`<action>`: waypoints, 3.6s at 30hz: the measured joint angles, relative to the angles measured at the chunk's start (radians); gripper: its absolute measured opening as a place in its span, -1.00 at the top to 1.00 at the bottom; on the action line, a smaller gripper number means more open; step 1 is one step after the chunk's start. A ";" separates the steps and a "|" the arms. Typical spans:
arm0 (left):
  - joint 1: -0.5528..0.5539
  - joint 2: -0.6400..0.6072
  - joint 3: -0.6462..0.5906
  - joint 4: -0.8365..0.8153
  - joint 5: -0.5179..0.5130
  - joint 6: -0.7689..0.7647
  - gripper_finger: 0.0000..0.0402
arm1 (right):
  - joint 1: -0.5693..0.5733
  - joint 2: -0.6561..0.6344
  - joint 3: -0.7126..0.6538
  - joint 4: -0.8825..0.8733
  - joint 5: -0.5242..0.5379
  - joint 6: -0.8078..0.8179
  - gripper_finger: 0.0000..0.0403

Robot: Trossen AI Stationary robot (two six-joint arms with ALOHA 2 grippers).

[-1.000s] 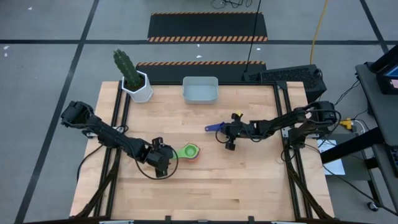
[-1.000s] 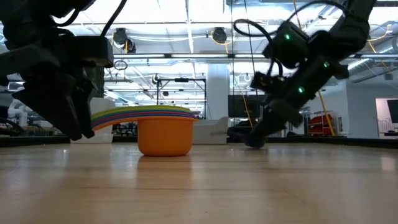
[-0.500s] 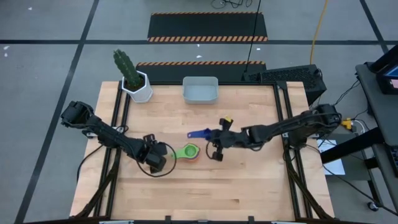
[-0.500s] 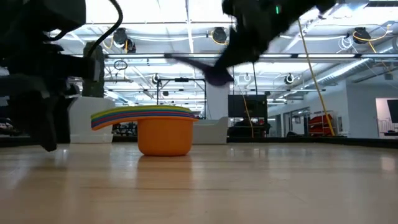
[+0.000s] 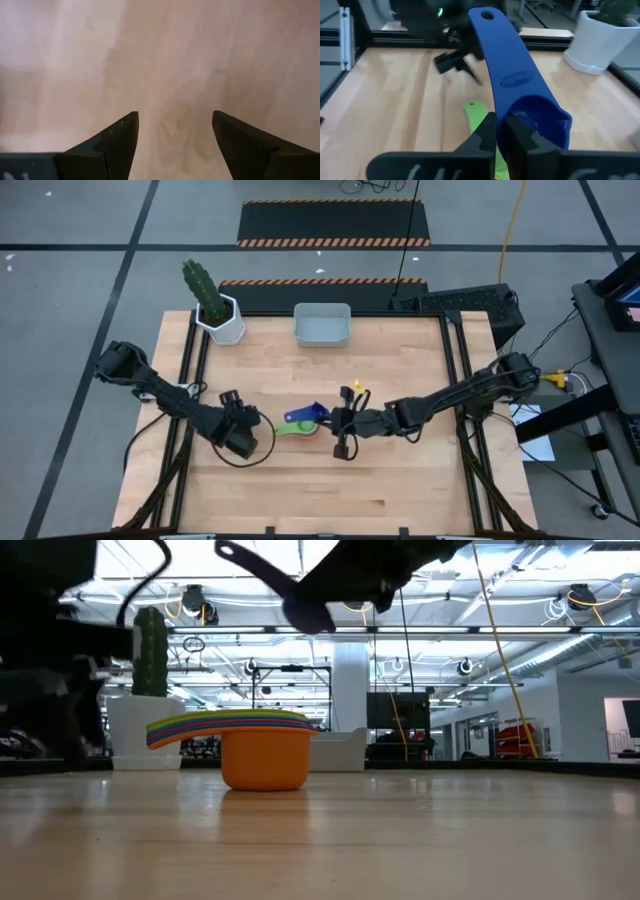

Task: Nest measuring cups in basket
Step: Stack the violet measuring cup on top of the green measuring cup, then put the stacked measuring cups into the bin

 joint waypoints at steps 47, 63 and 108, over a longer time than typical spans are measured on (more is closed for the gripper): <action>-0.279 -0.333 0.000 0.080 -0.233 -0.060 -0.28 | -0.060 0.297 0.209 -0.119 -0.161 0.068 0.96; -0.279 -0.333 0.000 0.099 -0.287 -0.119 -0.28 | -0.061 0.297 0.208 -0.126 -0.159 0.071 0.71; 0.018 0.112 0.000 0.691 -0.145 0.094 -0.79 | -0.012 -0.349 -0.180 -0.171 0.000 0.004 0.60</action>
